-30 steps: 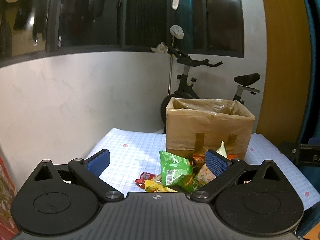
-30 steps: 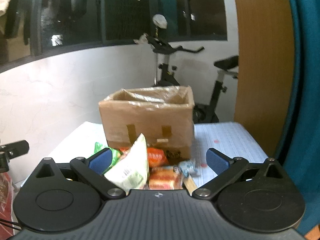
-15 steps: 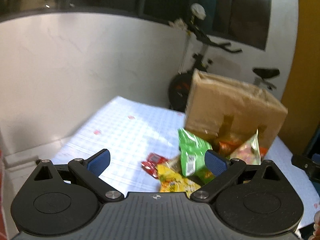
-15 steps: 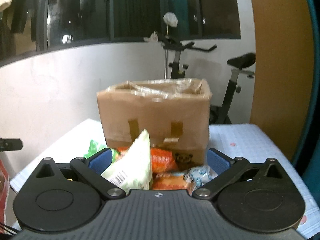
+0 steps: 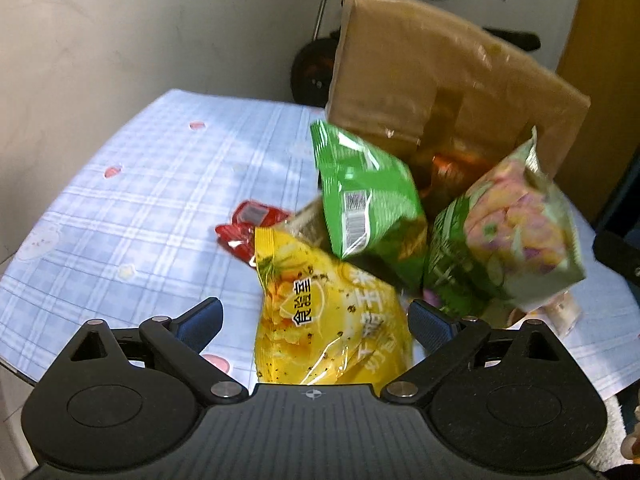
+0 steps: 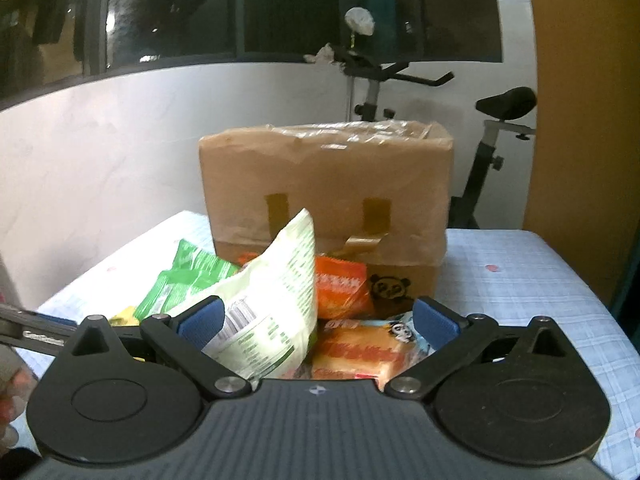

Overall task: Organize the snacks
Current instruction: 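Grasp the yellow chip bag with left tool while right tool grasps pale green bag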

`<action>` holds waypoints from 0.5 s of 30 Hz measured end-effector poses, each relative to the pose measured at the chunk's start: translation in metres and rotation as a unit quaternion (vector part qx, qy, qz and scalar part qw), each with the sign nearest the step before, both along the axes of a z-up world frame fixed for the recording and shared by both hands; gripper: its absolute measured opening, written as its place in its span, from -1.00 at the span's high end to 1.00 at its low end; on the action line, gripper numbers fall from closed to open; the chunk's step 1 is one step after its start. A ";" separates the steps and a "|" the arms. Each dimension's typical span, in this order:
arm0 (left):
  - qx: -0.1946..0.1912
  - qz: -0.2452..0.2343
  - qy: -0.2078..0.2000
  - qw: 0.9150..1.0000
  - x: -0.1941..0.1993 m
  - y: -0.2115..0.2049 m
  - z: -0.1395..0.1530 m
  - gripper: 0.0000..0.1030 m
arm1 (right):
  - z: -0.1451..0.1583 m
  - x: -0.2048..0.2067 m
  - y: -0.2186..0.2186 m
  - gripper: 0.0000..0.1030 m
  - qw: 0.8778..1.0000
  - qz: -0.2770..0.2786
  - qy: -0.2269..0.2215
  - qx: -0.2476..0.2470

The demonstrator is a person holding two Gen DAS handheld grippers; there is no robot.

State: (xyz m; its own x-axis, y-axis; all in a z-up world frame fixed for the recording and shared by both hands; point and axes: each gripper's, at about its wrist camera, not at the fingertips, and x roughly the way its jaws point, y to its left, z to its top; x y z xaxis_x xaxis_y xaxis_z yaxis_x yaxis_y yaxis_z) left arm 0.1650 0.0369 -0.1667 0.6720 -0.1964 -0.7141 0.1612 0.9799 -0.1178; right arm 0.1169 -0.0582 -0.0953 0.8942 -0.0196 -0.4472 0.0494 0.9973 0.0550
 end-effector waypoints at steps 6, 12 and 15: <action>-0.014 -0.004 0.032 0.999 0.015 -0.001 -0.019 -0.94 | -0.003 0.004 -0.004 -0.97 1.000 0.016 0.000 0.020; -0.028 -0.018 0.029 0.999 0.012 -0.001 -0.020 -0.51 | -0.004 0.009 0.009 -0.97 0.998 0.057 0.000 0.008; -0.021 -0.019 0.015 0.999 0.008 -0.003 -0.018 -0.39 | -0.004 0.019 0.013 -0.99 0.997 0.073 0.010 0.014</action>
